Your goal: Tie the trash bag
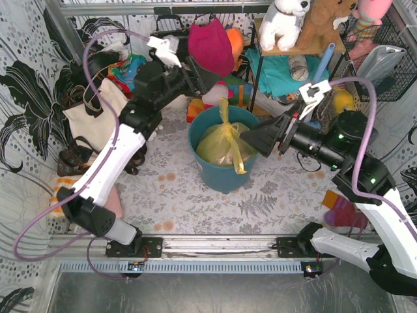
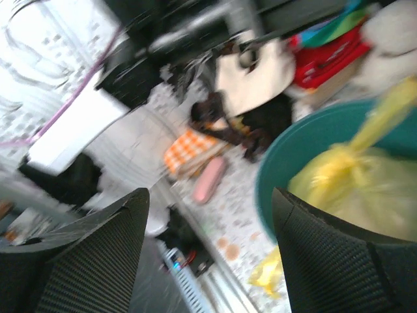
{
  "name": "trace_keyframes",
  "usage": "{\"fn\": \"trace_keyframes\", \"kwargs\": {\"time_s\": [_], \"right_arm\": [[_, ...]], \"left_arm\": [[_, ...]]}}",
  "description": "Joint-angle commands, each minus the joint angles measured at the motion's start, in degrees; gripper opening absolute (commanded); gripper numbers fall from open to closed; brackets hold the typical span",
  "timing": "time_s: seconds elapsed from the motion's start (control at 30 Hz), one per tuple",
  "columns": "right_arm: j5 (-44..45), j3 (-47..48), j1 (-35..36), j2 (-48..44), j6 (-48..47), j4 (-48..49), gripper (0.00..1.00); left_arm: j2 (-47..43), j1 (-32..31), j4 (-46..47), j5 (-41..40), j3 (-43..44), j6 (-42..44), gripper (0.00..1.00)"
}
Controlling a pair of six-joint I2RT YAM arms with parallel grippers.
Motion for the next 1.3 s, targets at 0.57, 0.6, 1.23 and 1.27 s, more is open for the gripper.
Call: {"fn": "trace_keyframes", "kwargs": {"time_s": [0.57,0.6,1.23,1.27], "right_arm": [[43.29,-23.26,-27.15,8.91,-18.24,-0.56,0.97],[43.24,-26.79,-29.49,9.37,-17.43,2.32,0.97],[51.8,-66.79,-34.81,21.41,-30.74,70.91,0.97],[51.46,-67.16,-34.85,22.09,-31.86,73.3,0.97]], "left_arm": [[-28.81,1.2,3.96,-63.33,-50.6,9.98,0.98],[-28.63,1.23,5.46,-65.15,-52.83,9.58,0.98],[-14.82,3.61,66.26,-59.25,-83.07,30.96,0.98],[-13.97,3.92,67.9,-58.65,-83.55,31.48,0.98]]}}
